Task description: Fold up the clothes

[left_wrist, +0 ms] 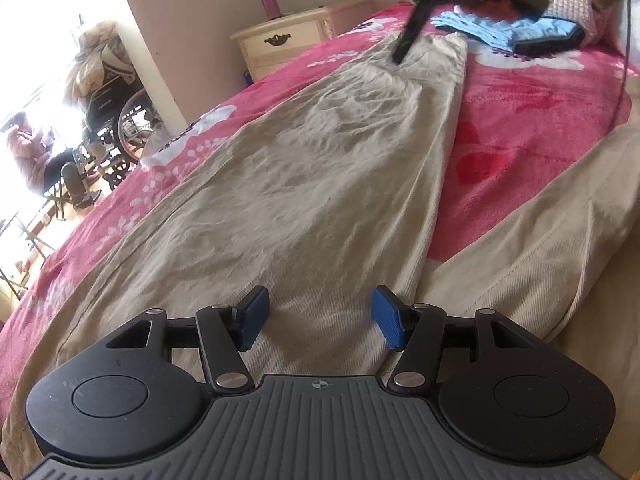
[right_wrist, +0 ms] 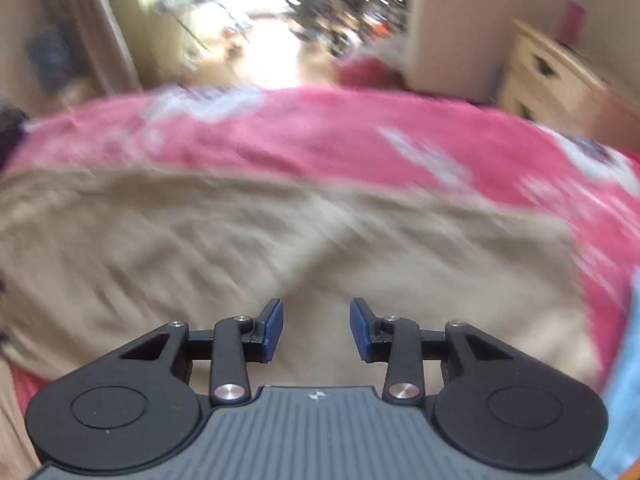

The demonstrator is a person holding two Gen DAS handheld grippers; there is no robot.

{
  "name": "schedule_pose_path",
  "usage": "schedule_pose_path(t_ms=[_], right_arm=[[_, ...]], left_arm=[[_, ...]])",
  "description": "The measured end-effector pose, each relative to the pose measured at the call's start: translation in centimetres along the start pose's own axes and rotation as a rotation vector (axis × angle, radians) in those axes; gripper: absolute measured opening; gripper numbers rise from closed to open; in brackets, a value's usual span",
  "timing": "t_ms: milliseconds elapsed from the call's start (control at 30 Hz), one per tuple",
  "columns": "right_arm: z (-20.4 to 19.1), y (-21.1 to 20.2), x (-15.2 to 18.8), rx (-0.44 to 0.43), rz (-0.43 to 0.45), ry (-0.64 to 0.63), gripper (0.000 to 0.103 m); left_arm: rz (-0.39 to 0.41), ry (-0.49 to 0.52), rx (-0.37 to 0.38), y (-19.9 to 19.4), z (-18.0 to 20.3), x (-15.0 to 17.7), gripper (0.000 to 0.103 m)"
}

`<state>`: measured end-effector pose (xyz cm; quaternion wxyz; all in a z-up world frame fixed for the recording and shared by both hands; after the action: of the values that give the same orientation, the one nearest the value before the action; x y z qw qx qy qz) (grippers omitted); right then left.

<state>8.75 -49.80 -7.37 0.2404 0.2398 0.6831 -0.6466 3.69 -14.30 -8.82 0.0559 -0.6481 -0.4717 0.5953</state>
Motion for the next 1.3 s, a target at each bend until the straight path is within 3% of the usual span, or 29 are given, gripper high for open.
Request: schedule_pose_path(t_ms=[100, 267, 367, 500, 567, 667, 733, 767, 800, 900, 967, 1000, 1033, 1133, 1233, 1300], right_arm=[[0.4, 2.1, 1.8, 0.035, -0.067, -0.061, 0.039], [8.2, -2.7, 6.0, 0.168, -0.085, 0.129, 0.039], [9.4, -3.6, 4.4, 0.189, -0.072, 0.185, 0.04], [6.4, -0.5, 0.7, 0.123, 0.025, 0.129, 0.04], [7.3, 1.2, 1.2, 0.158, -0.009, 0.108, 0.039], [13.2, 0.2, 3.0, 0.307, 0.018, 0.268, 0.04], [17.6, -1.5, 4.4, 0.539, 0.004, 0.395, 0.042], [19.1, -2.7, 4.8, 0.615, 0.007, 0.459, 0.042], [19.6, -3.7, 4.8, 0.621, 0.037, 0.508, 0.042], [16.7, -4.6, 4.0, 0.425, 0.143, 0.534, 0.042], [13.3, -4.3, 4.0, 0.257, 0.144, 0.48, 0.042], [12.1, -3.7, 4.4, 0.219, 0.123, 0.444, 0.042], [11.9, -3.2, 5.0, 0.243, 0.097, 0.427, 0.042], [14.3, -2.3, 6.5, 0.492, 0.05, 0.528, 0.042], [15.4, -3.3, 4.7, 0.582, 0.134, 0.654, 0.042], [15.3, -3.5, 3.6, 0.554, 0.155, 0.653, 0.042]], left_arm=[[0.009, -0.004, -0.007, -0.1, 0.1, 0.2, 0.057], [0.005, -0.026, -0.005, -0.1, -0.2, 0.1, 0.058], [0.004, -0.014, 0.001, 0.0, -0.2, 0.1, 0.058], [0.0, -0.006, 0.002, 0.0, -0.2, 0.1, 0.058], [0.003, -0.015, 0.0, 0.0, -0.1, 0.1, 0.058], [0.008, -0.027, -0.003, -0.1, -0.1, 0.2, 0.058], [0.005, -0.023, -0.002, -0.1, -0.1, 0.1, 0.058], [0.003, -0.023, 0.001, -0.1, -0.2, 0.1, 0.058], [0.002, -0.023, 0.005, -0.1, -0.2, 0.1, 0.058], [0.004, -0.024, 0.011, -0.1, -0.3, 0.2, 0.058], [0.008, -0.024, 0.011, -0.1, -0.3, 0.2, 0.058], [0.011, -0.023, 0.01, -0.1, -0.3, 0.3, 0.058], [0.013, -0.022, 0.009, -0.1, -0.2, 0.3, 0.058], [0.019, -0.022, 0.009, -0.2, -0.2, 0.3, 0.058], [0.025, -0.023, 0.01, -0.1, -0.3, 0.3, 0.058], [0.023, -0.034, 0.008, -0.1, -0.3, 0.3, 0.058]])
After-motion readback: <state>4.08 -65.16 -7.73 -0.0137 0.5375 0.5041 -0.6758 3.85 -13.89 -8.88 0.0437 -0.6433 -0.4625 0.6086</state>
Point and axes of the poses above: each gripper's, at about its wrist camera, not at the fingertips, and y roughly the way its jaws point, z to its right, x to its underside, the point moved 4 cm from there along y, roughly the way its jaws point, and after that the axes turned 4 degrees about z, right-handed, at the moved point
